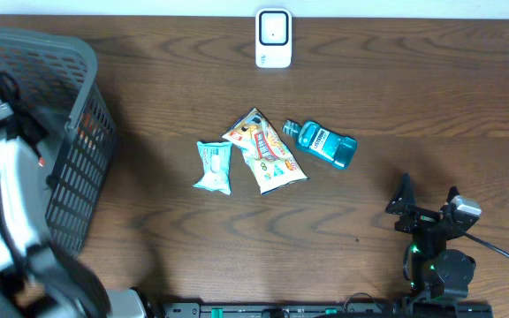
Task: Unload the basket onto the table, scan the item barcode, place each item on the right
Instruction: 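Reach into the basket and grasp the orange chocolate bar, then place the chocolate bar below the snack bag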
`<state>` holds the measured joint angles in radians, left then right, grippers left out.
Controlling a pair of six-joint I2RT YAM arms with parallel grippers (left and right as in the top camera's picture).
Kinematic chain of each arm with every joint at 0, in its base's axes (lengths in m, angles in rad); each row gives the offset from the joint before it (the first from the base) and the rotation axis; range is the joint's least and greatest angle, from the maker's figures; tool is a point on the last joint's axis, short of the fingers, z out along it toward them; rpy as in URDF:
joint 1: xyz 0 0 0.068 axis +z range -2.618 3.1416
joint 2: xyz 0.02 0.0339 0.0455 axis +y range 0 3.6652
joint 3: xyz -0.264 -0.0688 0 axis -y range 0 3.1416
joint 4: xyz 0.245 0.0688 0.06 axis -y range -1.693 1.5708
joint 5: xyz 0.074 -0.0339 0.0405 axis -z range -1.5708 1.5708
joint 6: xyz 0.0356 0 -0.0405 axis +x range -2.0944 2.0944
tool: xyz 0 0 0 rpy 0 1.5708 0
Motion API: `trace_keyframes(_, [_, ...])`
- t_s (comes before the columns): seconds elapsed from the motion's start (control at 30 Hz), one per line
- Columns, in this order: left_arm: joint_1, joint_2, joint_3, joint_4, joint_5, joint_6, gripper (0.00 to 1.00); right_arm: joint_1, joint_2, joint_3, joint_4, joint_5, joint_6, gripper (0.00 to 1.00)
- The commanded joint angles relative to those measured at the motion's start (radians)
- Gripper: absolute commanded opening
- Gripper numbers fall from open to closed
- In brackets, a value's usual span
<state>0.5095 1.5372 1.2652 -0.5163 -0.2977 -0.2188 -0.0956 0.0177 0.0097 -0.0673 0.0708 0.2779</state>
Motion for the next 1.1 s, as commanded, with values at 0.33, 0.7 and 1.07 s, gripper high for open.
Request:
trace_keyframes(0.33, [-0.123, -0.483, 0.014, 0.124, 0.84, -0.271, 0.07, 0.005, 0.0, -0.004, 0.0, 0.001, -0.009, 0.99])
trace_keyframes(0.7, [-0.764, -0.418, -0.036, -0.072, 0.658, -0.036, 0.07, 0.005, 0.0, -0.004, 0.0, 0.001, -0.01, 0.99])
trace_keyframes(1.07, [-1.172, -0.134, -0.093, -0.131, 0.465, 0.1, 0.07, 0.005, 0.0, -0.004, 0.0, 0.001, -0.01, 0.99])
